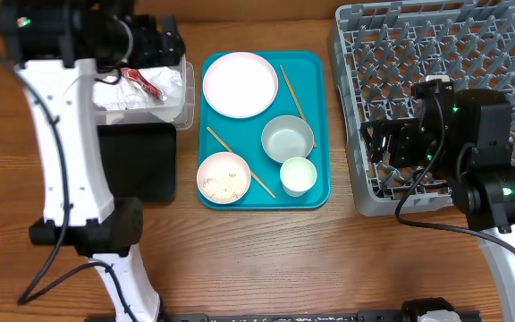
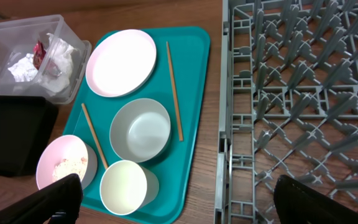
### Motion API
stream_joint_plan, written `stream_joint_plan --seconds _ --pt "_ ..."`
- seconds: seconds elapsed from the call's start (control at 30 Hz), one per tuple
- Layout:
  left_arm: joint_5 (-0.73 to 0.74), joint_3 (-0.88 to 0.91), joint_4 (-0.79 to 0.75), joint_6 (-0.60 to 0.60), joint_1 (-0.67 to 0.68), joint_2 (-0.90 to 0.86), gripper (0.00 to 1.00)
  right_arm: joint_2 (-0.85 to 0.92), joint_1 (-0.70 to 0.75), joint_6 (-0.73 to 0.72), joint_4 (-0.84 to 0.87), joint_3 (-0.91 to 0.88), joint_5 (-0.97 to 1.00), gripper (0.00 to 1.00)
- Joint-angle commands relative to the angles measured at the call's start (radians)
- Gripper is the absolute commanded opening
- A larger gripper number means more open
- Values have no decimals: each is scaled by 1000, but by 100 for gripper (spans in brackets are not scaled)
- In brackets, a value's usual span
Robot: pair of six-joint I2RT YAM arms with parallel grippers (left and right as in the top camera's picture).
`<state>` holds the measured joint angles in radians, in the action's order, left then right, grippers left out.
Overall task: Sort waste into correct bins and load items into the dishwasher
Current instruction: 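Reach the left gripper to the pink-rimmed rice bowl and grasp its rim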
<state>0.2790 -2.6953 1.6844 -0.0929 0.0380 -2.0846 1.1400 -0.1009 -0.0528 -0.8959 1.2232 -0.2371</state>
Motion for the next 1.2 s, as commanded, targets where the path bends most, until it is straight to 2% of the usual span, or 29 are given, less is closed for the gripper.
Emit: stream_joint_plan --seconds 0.0,0.17,0.33,0.6,0.93,1.17 --pt "24 80 5 76 82 -34 94 2 -6 -8 6 31 -13 100" --pt "-39 245 2 93 190 -49 93 2 -6 -8 3 31 -12 100" --pt "-61 426 -44 20 269 -56 92 3 -6 -7 4 31 -12 100" --pt "-78 744 -261 6 363 -56 87 24 -6 -8 -10 31 -13 100" --pt "-77 985 -416 -65 373 -56 49 51 -6 -8 -25 31 -13 100" --pt "-81 1076 -494 -89 377 -56 29 51 -6 -8 -19 31 -13 100"
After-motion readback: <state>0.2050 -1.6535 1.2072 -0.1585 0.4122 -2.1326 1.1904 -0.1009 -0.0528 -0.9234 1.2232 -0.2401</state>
